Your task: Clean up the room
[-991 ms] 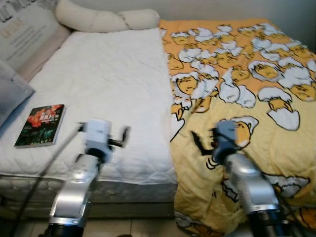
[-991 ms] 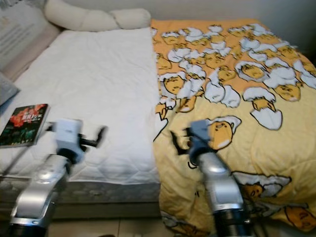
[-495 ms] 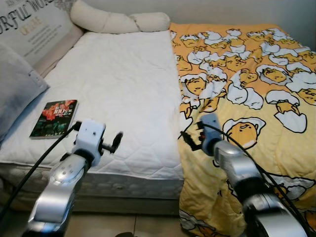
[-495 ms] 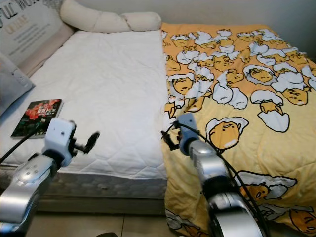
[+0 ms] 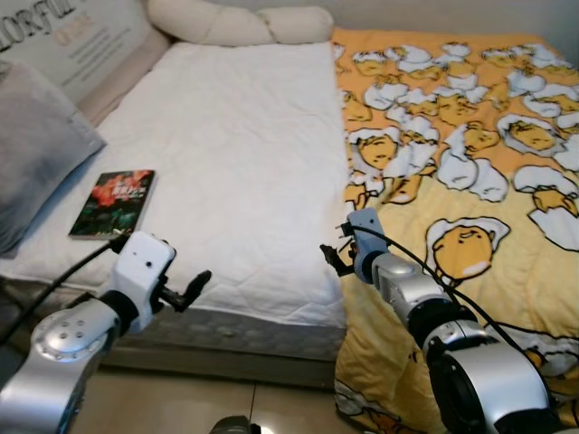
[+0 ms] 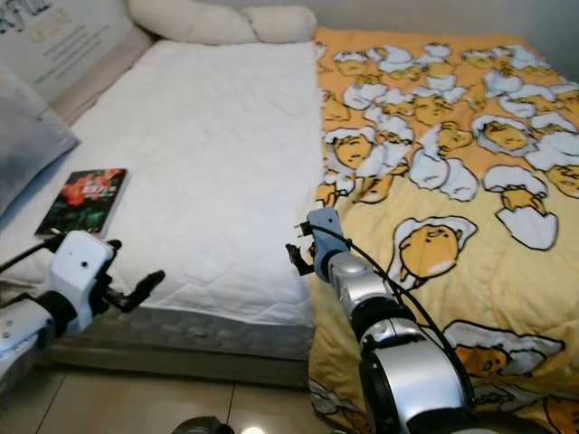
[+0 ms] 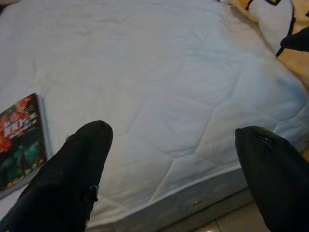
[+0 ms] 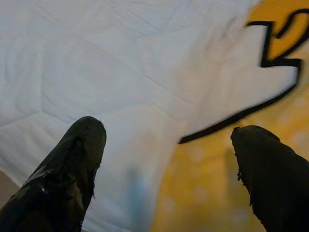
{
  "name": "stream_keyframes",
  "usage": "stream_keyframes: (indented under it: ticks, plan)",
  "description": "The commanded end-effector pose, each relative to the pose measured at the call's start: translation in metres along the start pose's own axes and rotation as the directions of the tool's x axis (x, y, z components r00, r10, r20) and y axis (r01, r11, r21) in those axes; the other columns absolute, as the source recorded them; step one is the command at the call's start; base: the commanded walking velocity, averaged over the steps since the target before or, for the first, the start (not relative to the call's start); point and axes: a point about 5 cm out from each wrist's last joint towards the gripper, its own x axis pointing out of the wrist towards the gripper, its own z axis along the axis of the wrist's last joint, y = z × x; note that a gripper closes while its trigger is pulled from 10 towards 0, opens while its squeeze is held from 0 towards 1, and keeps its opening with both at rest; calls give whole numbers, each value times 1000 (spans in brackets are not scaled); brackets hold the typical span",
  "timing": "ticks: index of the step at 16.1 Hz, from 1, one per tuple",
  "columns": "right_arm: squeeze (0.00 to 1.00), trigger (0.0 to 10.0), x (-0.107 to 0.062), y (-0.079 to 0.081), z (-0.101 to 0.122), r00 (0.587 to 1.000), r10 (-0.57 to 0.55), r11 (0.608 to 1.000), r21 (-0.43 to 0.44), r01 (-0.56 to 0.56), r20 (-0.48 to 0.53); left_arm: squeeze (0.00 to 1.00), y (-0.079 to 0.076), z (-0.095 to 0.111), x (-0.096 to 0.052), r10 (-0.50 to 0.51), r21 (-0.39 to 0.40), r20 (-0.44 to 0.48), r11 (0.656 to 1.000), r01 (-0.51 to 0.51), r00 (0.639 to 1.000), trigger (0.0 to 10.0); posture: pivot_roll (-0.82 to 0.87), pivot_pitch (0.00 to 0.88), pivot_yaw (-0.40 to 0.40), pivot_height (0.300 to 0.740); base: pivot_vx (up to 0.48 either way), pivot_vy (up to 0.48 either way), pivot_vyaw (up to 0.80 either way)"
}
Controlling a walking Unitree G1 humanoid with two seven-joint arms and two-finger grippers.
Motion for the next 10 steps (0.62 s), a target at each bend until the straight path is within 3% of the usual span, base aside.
stream_keyframes:
  ticks: [1,4,5,7,10]
  plan:
    - [1000,10000,2,3,3,1000,-20,1000,-23,20,-1,557,-1,5,-7,-17,7,-1,1000,17,1000,10000,221,41,45,740,0,0,0]
    - [1000,10000,2,3,-5,996,-77,996,-51,74,-44,557,-6,8,-13,-53,30,-13,998,54,998,10000,233,55,43,740,0,0,0]
    - [0,10000,2,4,-9,993,-94,995,-43,91,-66,557,-11,12,-15,-93,33,-16,995,93,996,10000,242,59,42,740,0,0,0]
    - [0,10000,2,6,-13,991,-106,994,-21,105,-76,557,-13,13,-18,-113,39,-25,993,114,993,10000,255,65,42,740,0,0,0]
    - [0,10000,1,0,-17,981,-182,982,-61,178,-74,557,-14,16,-23,-129,51,-38,990,131,991,10000,271,105,38,740,0,0,0]
